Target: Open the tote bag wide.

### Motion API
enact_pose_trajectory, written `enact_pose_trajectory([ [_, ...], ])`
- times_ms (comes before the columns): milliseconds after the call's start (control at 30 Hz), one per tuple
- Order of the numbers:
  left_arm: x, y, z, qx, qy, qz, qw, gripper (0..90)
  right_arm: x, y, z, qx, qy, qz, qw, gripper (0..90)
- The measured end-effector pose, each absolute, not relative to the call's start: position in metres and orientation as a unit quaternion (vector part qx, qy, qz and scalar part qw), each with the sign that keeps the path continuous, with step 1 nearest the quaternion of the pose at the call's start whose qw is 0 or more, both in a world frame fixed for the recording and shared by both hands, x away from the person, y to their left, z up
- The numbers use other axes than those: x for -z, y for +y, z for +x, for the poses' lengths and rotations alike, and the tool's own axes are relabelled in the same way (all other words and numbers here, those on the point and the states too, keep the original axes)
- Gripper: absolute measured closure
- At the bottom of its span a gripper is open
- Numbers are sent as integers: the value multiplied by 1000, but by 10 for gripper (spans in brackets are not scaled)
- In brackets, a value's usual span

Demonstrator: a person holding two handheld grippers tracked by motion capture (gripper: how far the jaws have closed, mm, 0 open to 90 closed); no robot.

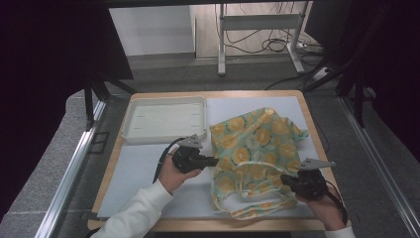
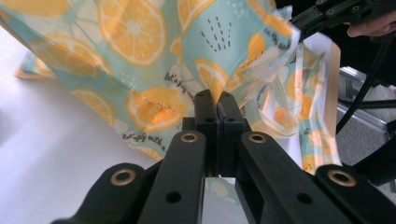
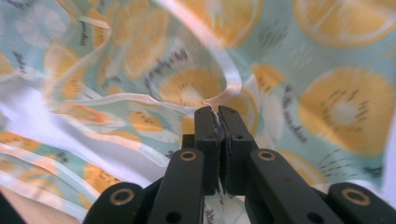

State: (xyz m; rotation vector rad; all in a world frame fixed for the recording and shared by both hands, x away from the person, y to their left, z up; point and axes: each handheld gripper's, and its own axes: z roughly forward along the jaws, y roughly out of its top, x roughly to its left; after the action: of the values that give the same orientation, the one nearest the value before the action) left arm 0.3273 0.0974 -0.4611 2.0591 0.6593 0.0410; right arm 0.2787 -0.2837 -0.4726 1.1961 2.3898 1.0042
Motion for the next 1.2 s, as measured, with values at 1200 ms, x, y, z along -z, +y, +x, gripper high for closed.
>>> enact_pose_trajectory([
  [1200,422,112,326,-47,281,808,516,900,399,-290,307,-393,807,399,185,879],
])
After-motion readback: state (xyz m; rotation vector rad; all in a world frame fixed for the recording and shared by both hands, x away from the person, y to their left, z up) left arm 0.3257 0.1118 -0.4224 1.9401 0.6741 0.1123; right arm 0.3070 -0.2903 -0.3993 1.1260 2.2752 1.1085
